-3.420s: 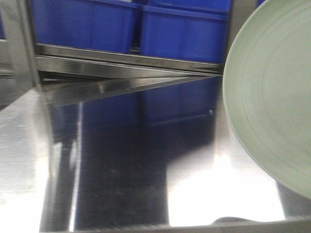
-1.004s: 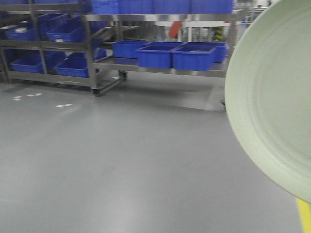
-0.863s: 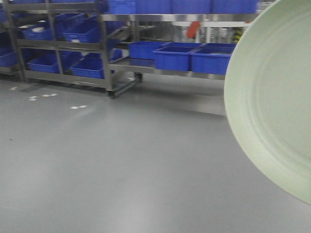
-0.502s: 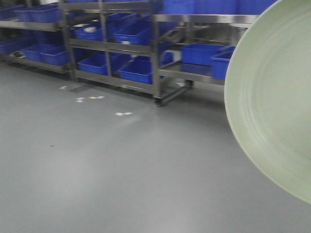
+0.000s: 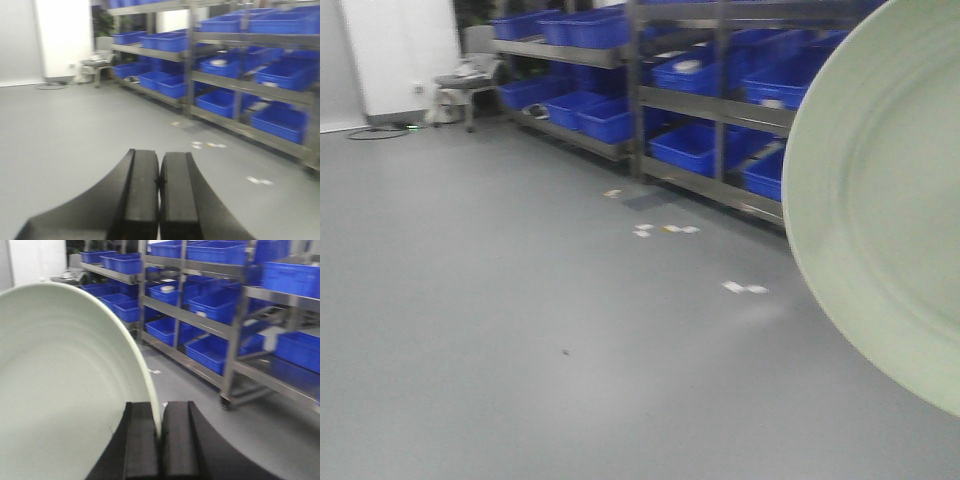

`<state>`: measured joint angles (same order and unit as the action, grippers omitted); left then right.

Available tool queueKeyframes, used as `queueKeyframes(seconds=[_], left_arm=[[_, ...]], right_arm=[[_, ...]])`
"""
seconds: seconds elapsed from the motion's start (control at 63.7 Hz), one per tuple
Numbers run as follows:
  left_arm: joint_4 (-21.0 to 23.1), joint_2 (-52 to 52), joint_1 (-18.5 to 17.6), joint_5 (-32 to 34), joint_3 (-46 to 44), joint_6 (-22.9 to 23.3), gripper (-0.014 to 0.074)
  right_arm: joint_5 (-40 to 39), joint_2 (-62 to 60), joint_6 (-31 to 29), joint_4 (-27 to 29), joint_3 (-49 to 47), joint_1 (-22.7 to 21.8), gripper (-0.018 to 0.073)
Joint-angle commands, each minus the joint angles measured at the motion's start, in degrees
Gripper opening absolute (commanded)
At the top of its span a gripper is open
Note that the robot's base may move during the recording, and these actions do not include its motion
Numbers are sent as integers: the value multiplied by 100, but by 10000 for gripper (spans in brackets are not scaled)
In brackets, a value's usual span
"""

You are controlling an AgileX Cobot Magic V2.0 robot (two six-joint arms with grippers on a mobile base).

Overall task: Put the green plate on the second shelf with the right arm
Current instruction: 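Hold the plate in the right gripper while driving to the shelf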

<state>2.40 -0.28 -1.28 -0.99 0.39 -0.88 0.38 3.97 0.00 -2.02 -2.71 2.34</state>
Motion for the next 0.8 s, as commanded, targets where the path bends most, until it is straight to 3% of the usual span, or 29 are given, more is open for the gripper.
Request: queueKeyframes(seconds=[0.0, 0.784], left_arm=[[32, -104, -37, 470, 240, 8, 130], [32, -104, -37, 470, 240, 8, 130]], right_arm=[[-683, 45, 40, -9, -199, -35, 57], [-683, 45, 40, -9, -199, -35, 57]])
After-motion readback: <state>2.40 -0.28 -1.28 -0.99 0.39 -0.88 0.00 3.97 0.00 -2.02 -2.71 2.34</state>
